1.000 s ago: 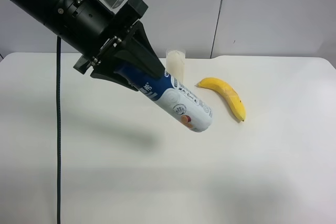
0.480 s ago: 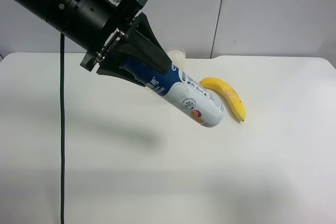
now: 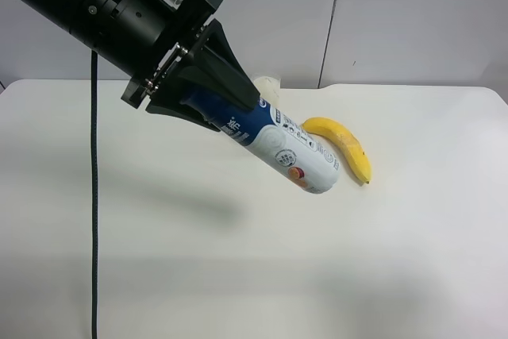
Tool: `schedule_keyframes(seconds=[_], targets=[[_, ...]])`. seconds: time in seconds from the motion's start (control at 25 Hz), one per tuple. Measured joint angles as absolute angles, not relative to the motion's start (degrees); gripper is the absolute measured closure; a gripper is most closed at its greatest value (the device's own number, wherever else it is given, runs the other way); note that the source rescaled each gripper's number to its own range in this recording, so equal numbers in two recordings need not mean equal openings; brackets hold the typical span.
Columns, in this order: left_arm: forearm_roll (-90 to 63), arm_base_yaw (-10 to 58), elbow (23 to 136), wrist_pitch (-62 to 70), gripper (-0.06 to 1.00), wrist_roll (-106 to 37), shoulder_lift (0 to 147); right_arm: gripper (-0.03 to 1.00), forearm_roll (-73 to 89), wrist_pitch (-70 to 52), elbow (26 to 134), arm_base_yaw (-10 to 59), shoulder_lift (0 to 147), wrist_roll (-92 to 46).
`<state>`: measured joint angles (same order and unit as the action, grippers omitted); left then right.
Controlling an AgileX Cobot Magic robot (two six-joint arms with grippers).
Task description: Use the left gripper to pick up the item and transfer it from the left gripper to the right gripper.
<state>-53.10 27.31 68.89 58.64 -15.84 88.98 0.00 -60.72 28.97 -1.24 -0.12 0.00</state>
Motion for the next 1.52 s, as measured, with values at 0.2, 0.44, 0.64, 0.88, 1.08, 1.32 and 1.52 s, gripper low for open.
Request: schedule_keyframes(seconds=[0.2,0.44,0.64,0.88,1.08,1.32,1.52], targets=[[-53.29,27.31,68.89,58.69,0.94,-15.88,88.98,-0.03,0.0,-60.72,28.97,-1.24,-0.12,-0.49],[-53.29,27.31,68.89,58.69,0.94,-15.88,88.98,-0.03,3.21,-61.01,29.62,-1.24,1.7,-4.93],[-53.29,27.31,68.89,58.75,0.94,-15.88,88.98,-0.03,9.15,-60.75,34.69,-1.24,13.96,-11.17],[-53.35,27.31,68.89,58.75,0.94,-15.88,88.98,-0.03,15.85,-58.39,41.29,4.1,29.4,-20.57],[-53.65,27.31,68.89,58.79,0.94,-15.88,88.98,-0.03,16.09,-55.43,46.08,14.37,40.72,-24.78],[-53.69,27.31,68.89,58.81,0.94,-15.88,88.98,-0.03,16.09,-52.87,51.4,26.99,53.69,-28.95],[-53.77,27.31,68.89,59.16,0.94,-15.88,88.98,-0.03,16.19,-52.59,54.87,35.27,62.06,-31.39]])
